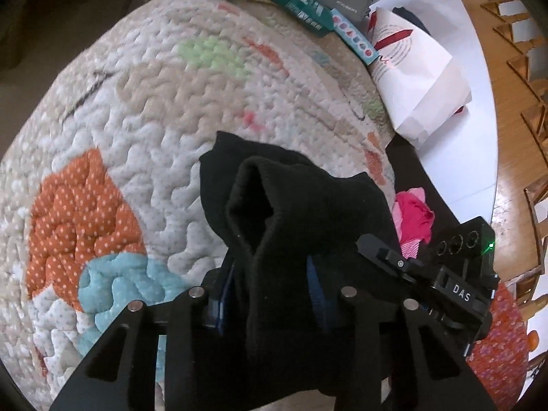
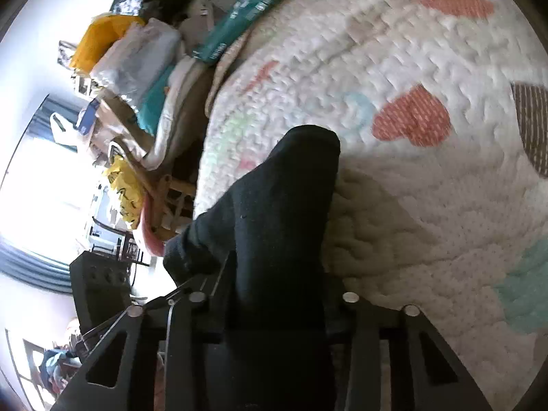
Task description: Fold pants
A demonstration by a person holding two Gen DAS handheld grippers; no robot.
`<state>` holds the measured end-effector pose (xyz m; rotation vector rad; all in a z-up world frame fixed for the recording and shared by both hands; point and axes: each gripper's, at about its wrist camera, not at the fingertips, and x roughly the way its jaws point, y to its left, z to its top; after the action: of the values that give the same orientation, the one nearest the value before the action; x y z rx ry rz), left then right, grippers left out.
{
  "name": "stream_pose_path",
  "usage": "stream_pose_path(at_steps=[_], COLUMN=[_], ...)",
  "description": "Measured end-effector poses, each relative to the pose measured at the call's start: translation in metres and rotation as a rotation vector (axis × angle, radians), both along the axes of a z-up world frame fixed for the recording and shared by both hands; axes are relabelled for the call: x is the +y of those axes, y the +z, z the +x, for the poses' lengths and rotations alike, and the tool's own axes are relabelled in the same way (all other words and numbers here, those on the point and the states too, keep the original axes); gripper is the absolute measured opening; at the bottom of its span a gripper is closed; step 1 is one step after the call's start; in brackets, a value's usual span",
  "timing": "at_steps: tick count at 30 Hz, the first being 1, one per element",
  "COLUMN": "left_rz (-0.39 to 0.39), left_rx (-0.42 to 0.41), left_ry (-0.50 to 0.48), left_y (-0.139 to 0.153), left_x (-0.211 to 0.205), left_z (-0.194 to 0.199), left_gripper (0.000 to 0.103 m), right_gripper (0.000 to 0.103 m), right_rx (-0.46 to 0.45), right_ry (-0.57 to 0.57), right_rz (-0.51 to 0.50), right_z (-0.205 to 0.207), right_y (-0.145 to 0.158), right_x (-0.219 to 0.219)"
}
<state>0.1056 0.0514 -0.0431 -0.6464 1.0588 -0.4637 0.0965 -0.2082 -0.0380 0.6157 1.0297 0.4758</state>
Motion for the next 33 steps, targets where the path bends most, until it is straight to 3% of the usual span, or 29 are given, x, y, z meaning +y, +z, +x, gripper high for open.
stream_pose_path(at_steps=[6, 10, 14, 19, 23, 27, 33], left_rz=[-0.035, 0.026, 0.064, 0.139, 0.154, 0.072, -0.024], left_rx=[-0.043, -0.096, -0.087, -0.050, 0.007, 0.037, 0.075], left_ry=[0.038, 0.057, 0.079, 0.087, 0.091, 0.105, 0.115], left_y=[0.033, 0.056, 0.055, 0.034, 0.005, -0.012, -0.018], left_x=[0.011, 0.008, 0.009, 0.006, 0.007, 0.015, 0.026], left_z=[0.030, 0.065, 0.100, 0.142, 0.163, 0.168, 0.174], left_gripper=[0.036, 0.036, 0.036, 0.037, 0.039, 0.052, 0.053], right_gripper=[0.037, 0.037, 0.037, 0.037, 0.037, 0.044, 0.067], right_rx=[-0.092, -0.147, -0.169, -0.156, -0.122, -0.075, -0.045], right_ry=[0.036, 0.041, 0.039, 0.037, 0.040, 0.026, -0.045], right_rz=[-0.029, -0.055, -0.080, -0.136, -0.178, -0.199, -0.147], right_z=[0.017, 0.044, 0.081, 0.128, 0.155, 0.170, 0.170], right_y=[0.045, 0.068, 0.078, 0.066, 0.044, 0.019, 0.003], right_x=[0.011, 0.018, 0.024, 0.033, 0.037, 0.034, 0.006])
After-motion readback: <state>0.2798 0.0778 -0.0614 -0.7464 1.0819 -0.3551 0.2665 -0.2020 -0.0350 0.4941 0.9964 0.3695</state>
